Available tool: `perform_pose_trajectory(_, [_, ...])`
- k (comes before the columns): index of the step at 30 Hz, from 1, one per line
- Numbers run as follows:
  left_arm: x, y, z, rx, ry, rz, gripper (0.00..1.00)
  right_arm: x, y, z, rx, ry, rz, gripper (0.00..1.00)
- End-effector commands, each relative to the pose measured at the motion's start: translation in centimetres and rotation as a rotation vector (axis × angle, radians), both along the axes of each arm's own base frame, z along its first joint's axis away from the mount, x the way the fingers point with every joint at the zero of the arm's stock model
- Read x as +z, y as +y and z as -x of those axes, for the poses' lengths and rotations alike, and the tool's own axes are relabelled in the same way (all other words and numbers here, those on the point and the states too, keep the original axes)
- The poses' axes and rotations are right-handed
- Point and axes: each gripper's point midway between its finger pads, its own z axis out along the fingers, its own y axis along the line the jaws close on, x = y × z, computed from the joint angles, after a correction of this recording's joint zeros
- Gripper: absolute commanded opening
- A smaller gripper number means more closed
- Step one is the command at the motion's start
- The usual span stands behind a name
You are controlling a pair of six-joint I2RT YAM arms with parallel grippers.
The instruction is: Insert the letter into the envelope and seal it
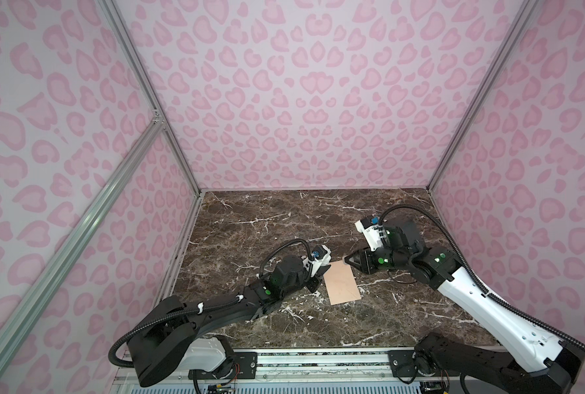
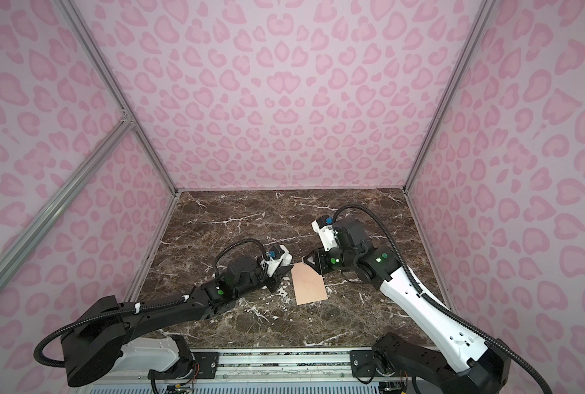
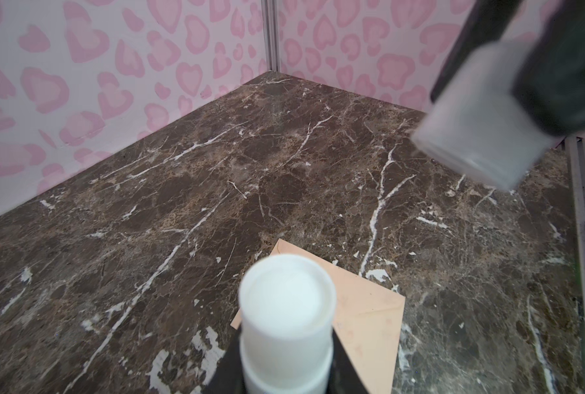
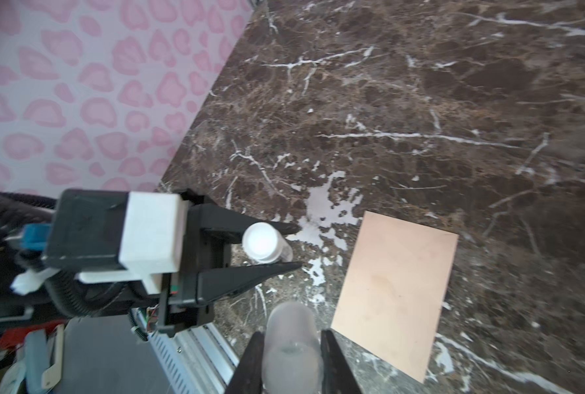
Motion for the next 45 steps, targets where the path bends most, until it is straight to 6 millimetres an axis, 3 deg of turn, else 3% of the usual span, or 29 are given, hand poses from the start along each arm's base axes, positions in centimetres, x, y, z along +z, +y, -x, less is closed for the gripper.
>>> perform_pose_trajectory(1, [0.8,-0.1,0.2,-0.011,-0.001,0.017,0.04,1.3,1.5,0.3,0.029,-0.009,-0.091,0.26])
perform_pose_trajectory(12, [1.9,-0.3,0.7,-0.017,0.011,0.052,0.04,1.2,2.5,-1.0,-0.007,-0.016,-0.156,0.26])
perform_pose_trajectory(33, [2.7,-1.4,1.3,-0.043,0.002,0.062,0.04,-0.1,3.7,-1.8,0.004,0.010,-0.166,0.25])
perform_pose_trajectory(45, [3.0,-2.5,2.0,-0.074,-0.013,0.054,0.04,0.2,4.5,-1.6,0.027,0.014,-0.135,0.23])
